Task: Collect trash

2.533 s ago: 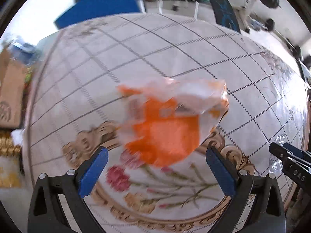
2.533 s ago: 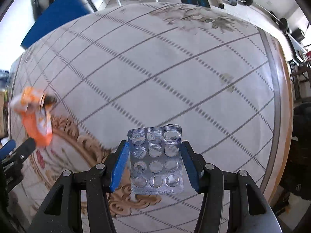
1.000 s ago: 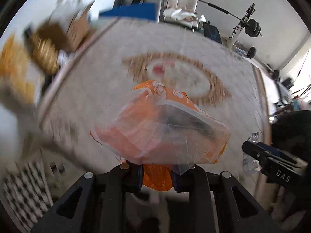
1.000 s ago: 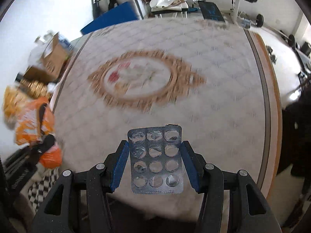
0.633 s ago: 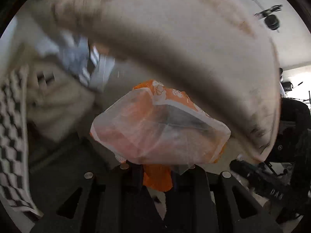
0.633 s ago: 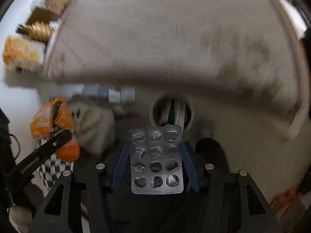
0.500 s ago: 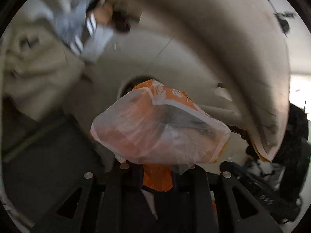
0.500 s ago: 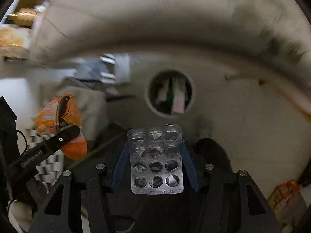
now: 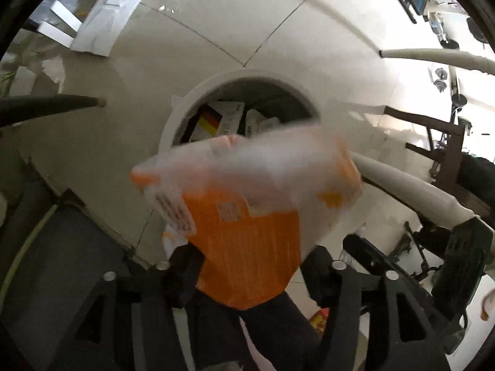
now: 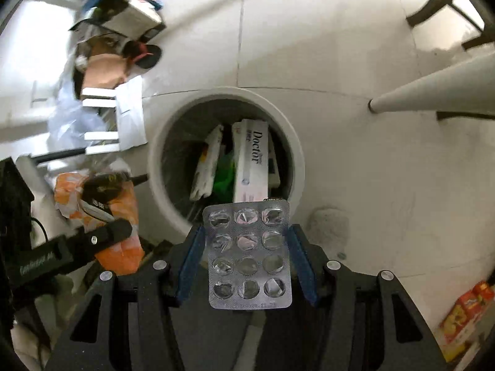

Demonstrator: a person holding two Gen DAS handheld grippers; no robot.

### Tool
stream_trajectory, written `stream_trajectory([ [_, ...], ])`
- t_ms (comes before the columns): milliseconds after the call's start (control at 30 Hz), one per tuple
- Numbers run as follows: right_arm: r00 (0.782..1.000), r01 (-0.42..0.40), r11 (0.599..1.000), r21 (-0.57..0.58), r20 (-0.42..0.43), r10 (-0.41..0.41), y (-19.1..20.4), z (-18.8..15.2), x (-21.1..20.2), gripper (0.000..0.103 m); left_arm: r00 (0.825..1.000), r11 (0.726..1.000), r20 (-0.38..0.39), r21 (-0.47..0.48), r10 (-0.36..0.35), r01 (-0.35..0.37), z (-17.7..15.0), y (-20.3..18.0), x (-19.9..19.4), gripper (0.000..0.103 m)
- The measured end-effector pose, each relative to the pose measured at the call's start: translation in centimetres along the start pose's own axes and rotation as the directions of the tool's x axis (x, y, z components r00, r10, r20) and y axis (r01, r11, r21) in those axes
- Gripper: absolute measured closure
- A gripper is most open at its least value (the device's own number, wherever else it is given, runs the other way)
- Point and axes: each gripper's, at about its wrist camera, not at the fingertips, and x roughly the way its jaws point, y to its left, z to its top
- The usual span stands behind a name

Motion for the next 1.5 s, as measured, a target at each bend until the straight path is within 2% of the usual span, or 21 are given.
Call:
stream_trajectory([
  [33,1.0,-0.016,1.0,0.012,-0.004,0.016,-0.3,0.5,1.2,0.046,1.0,1.0,0.001,-0.002,0.004,-0.004,0.3,-0.1,0.3,0.027],
  [67,0.999,-0.032,0.999,0.016,-0.008,0.032,-0.5,0.9,1.9,0.046,1.0,1.0,0.005,-0.009,0.01,-0.01,0.5,0.2,0.7,0.007],
  [100,0.999,-0.053,0.998,0.018,-0.011,0.053,-0.5,1.4,2.7,0.046,1.0,1.0,0.013,-0.018,0.015,-0.015,0.6,0.5,1.0,0.001],
  [233,0.991,-0.133,0.991,0.03,0.011,0.133,-0.5,2.6,4.0,0.044,0.999,0.999,0.046,-0.036,0.028,-0.027,0.0,1.1,-0.1,0.001],
  [267,0.99,-0.143,0.989,0.038,0.015,0.142,-0.6,2.7,4.0,0.039,0.997,0.999,0.064,-0.039,0.04,-0.037,-0.2,1.3,-0.6,0.001],
  [333,0.987,-0.16,0.986,0.049,0.026,0.158,-0.4,2.8,3.9,0.015,0.991,0.997,0.113,-0.035,0.069,-0.066,-0.9,1.5,-1.8,0.001],
  [433,0.991,-0.121,0.992,0.02,0.06,0.12,0.1,2.3,2.5,0.006,0.981,0.99,0.131,-0.023,0.141,-0.14,-2.2,1.5,-3.1,0.001],
  [533,0.996,0.0,0.998,-0.06,0.092,0.005,1.6,1.2,1.2,0.006,0.955,0.97,0.18,0.008,0.238,-0.243,-3.8,0.6,-4.5,0.001],
  [600,0.989,0.093,0.989,-0.116,0.126,-0.078,2.5,0.1,-0.1,0.006,0.927,0.946,0.218,0.035,0.307,-0.322,-5.3,-0.4,-5.7,0.001],
  [700,0.97,0.199,0.967,-0.157,0.173,-0.171,3.1,-1.7,-2.9,0.006,0.899,0.917,0.248,0.077,0.362,-0.39,-7.2,-2.1,-7.3,0.001],
  [833,0.954,0.249,0.953,-0.173,0.213,-0.211,4.0,-3.7,-8.0,0.006,0.879,0.894,0.27,0.114,0.392,-0.434,-9.6,-3.8,-10.0,0.001],
  [1000,0.961,0.231,0.951,-0.205,0.201,-0.191,4.5,-5.7,-14.2,0.006,0.863,0.881,0.297,0.12,0.408,-0.458,-12.4,-6.8,-15.1,0.001],
  [1200,0.976,0.165,0.962,-0.217,0.174,-0.128,4.3,-8.7,-24.8,0.006,0.861,0.883,0.338,0.144,0.38,-0.446,-16.0,-11.4,-22.7,0.001],
  [1267,0.983,0.125,0.968,-0.216,0.159,-0.091,4.3,-9.6,-28.9,0.006,0.873,0.89,0.337,0.168,0.352,-0.424,-17.3,-13.3,-25.4,0.001],
  [1367,0.99,0.067,0.976,-0.206,0.134,-0.04,4.3,-10.8,-34.4,0.006,0.903,0.908,0.321,0.211,0.286,-0.362,-18.8,-15.6,-29.3,0.001],
  [1433,0.993,0.025,0.979,-0.201,0.117,-0.002,4.5,-11.8,-38.3,0.006,0.915,0.905,0.325,0.266,0.24,-0.332,-19.7,-17.6,-32.3,0.001],
  [1500,0.992,0.004,0.979,-0.202,0.126,0.022,5.0,-12.8,-42.1,0.006,0.918,0.892,0.34,0.323,0.204,-0.317,-20.7,-19.4,-35.3,0.001],
])
